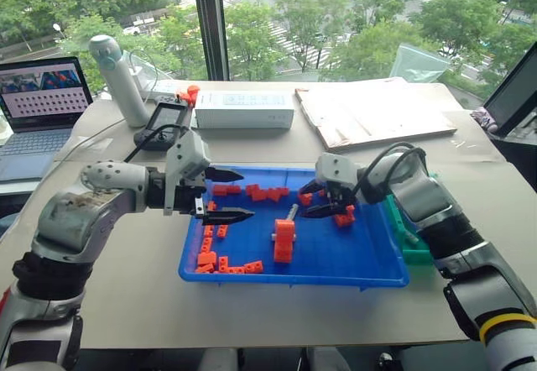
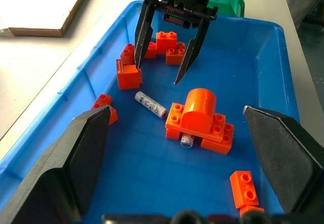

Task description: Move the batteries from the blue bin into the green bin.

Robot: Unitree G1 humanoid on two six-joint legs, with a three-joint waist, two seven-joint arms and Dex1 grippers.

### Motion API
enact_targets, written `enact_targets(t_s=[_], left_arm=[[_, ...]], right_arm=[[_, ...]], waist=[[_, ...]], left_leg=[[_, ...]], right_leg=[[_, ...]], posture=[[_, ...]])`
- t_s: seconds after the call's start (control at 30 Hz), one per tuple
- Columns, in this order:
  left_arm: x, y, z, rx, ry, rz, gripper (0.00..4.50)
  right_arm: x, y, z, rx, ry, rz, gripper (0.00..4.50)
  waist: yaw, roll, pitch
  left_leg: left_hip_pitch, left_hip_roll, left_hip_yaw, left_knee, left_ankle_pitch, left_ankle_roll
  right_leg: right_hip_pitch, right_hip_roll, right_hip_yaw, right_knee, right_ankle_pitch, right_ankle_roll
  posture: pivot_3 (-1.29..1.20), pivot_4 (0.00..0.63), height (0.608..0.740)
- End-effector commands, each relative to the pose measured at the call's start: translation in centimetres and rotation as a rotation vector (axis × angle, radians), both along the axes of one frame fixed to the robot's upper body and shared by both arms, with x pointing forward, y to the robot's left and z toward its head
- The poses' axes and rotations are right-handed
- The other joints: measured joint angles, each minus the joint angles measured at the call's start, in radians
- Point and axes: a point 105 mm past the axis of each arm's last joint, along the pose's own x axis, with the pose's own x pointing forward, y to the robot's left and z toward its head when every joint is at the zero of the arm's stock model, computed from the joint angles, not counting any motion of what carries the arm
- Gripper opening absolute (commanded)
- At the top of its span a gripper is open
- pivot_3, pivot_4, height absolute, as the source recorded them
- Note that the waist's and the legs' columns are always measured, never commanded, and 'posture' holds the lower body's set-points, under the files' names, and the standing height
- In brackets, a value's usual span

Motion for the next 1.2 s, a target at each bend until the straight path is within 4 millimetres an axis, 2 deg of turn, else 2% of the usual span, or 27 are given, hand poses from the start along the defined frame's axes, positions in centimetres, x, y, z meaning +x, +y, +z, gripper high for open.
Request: enact_targets(t_s=[0.03, 0.3, 0.43, 0.53, 0.63, 0.73, 0.97, 1.17, 1.2], left_arm=[[-1.1, 0.6, 0.9, -0.016, -0.033, 0.028, 4.5], [-1.9, 1.3, 0.8, -0.018, -0.033, 0.075, 4.5], [-2.0, 1.3, 0.7, -0.015, -0.034, 0.081, 4.5], [-2.1, 1.4, 0.7, -0.012, -0.037, 0.086, 4.5], [-2.0, 1.4, 0.9, -0.02, -0.045, 0.092, 4.5], [-1.9, 1.2, 1.1, -0.035, -0.048, 0.083, 4.5], [-1.7, -0.1, 1.2, -0.062, -0.022, -0.004, 4.5], [-0.6, -1.4, 1.9, -0.117, -0.028, -0.071, 4.5], [-0.3, -1.7, 2.0, -0.128, -0.033, -0.081, 4.5]], right_arm=[[0.7, 1.2, 0.2, -0.023, -0.043, 0.082, 2.94], [1.2, 2.9, -1.2, -0.061, -0.009, 0.179, 2.94], [1.4, 2.9, -2.2, -0.098, 0.033, 0.187, 2.94], [1.5, 2.1, -2.8, -0.129, 0.082, 0.168, 2.2], [1.4, 1.3, -3.1, -0.14, 0.121, 0.147, 1.09], [1.2, 0.8, -3.0, -0.126, 0.122, 0.135, 0.26], [0.5, -0.3, 1.6, 0.04, 0.076, 0.077, 0.25], [-0.8, -6.1, 7.1, 0.185, 0.049, -0.136, 0.25], [-0.7, -7.9, 7.7, 0.192, 0.03, -0.215, 0.25]], waist=[[-0.002, 0.0, 0.0], [-0.012, 0.0, 0.0], [-0.01, 0.0, 0.0], [-0.01, 0.0, 0.0], [-0.011, 0.0, 0.0], [-0.01, 0.0, 0.0], [-0.009, 0.0, 0.0], [0.009, 0.0, 0.0], [0.012, 0.0, 0.0]], left_leg=[[0.0, 0.0, 0.0, 0.0, 0.0, 0.0], [0.001, 0.001, -0.001, -0.001, 0.0, -0.001], [0.001, 0.001, -0.001, -0.001, 0.001, -0.001], [0.001, 0.001, -0.001, -0.001, 0.001, -0.002], [0.001, 0.001, -0.001, -0.002, 0.001, -0.002], [0.001, 0.001, -0.001, -0.002, 0.001, -0.002], [0.001, 0.001, -0.001, -0.002, 0.001, -0.002], [0.0, 0.0, -0.001, -0.001, 0.001, -0.002], [0.0, 0.0, -0.001, -0.001, 0.001, -0.002]], right_leg=[[0.0, 0.0, 0.0, 0.0, 0.0, 0.0], [0.0, 0.002, 0.0, 0.0, 0.001, -0.001], [0.0, 0.002, 0.0, 0.0, 0.001, -0.001], [0.0, 0.002, 0.0, 0.0, 0.001, -0.001], [0.0, 0.002, 0.0, 0.0, 0.001, -0.001], [0.0, 0.002, 0.0, 0.0, 0.001, -0.001], [0.0, 0.001, 0.0, 0.001, 0.001, -0.001], [0.0, 0.001, 0.0, 0.0, 0.001, -0.001], [0.0, 0.001, 0.0, 0.0, 0.001, -0.001]], posture=[[0.0, 0.15, 0.735], [0.0, 0.15, 0.735], [0.0, 0.15, 0.735], [0.0, 0.15, 0.735], [0.0, 0.15, 0.735], [0.0, 0.15, 0.735], [0.0, 0.15, 0.735], [0.0, 0.15, 0.735], [0.0, 0.15, 0.735]])
